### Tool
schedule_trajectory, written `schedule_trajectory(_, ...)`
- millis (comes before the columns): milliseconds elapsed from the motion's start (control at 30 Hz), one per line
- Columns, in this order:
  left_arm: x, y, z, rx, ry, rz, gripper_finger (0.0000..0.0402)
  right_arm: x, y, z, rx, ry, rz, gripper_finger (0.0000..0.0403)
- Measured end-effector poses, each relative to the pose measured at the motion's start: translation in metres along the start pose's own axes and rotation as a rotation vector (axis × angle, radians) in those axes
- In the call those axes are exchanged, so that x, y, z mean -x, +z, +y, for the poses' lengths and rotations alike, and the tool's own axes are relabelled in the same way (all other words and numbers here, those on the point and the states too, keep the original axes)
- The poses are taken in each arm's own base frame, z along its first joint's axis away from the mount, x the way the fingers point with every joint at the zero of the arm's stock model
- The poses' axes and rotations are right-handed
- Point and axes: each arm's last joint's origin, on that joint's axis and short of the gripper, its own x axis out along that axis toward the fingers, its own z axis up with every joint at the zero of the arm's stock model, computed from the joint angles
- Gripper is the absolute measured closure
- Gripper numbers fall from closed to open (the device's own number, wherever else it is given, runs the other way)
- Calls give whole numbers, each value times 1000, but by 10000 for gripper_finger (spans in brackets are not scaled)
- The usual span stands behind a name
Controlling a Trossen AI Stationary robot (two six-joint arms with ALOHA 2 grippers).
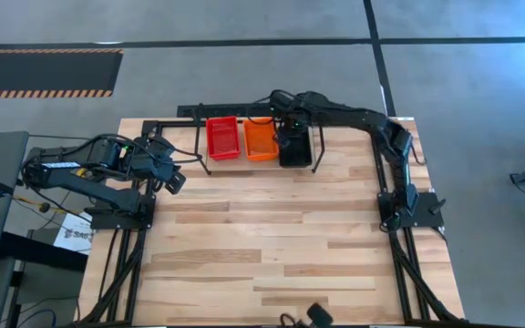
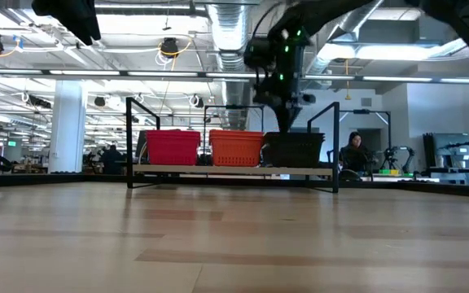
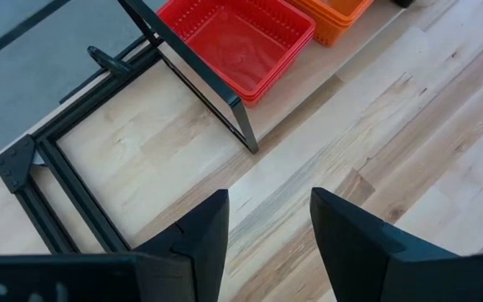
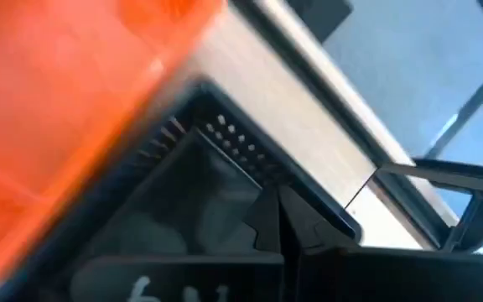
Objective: Stack baskets on shelf by color
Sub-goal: Adjust the bins on the shelf
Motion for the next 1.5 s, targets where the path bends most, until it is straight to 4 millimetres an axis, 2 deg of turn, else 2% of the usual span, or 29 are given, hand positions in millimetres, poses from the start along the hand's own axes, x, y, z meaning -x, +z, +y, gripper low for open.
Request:
schedule_trajectory(67, 0, 0, 0, 2, 0, -1, 244, 20, 0, 4, -23, 66, -56, 403)
schedule_trajectory(167, 0, 0, 0, 3, 0, -2, 244, 47, -1, 20, 2, 268, -133, 403)
schedule_trajectory(267, 0, 0, 0, 3, -1, -3, 244, 55, -2, 39, 45, 372, -173, 403)
schedule_trajectory(367, 0, 0, 0, 3, 0, -3, 244, 45, 0, 53, 63, 381, -175, 403)
schedule_trajectory(533, 0, 0, 0, 3, 0, -3, 244, 12, 4, 75, 120, 367, -175, 403)
schedule_trajectory(733, 0, 0, 0, 5, -2, -1, 244, -6, 16, 79, 107, 380, -240, 403)
schedule_trajectory(867, 0, 0, 0, 5, -3, 0, 244, -6, 15, 80, 111, 379, -232, 403)
schedule_trajectory(1333, 0, 0, 0, 5, 1, -3, 244, 8, 1, 114, 145, 425, -237, 403)
schedule_trajectory(1500, 0, 0, 0, 5, 1, -3, 244, 8, 6, 113, 125, 425, -281, 403)
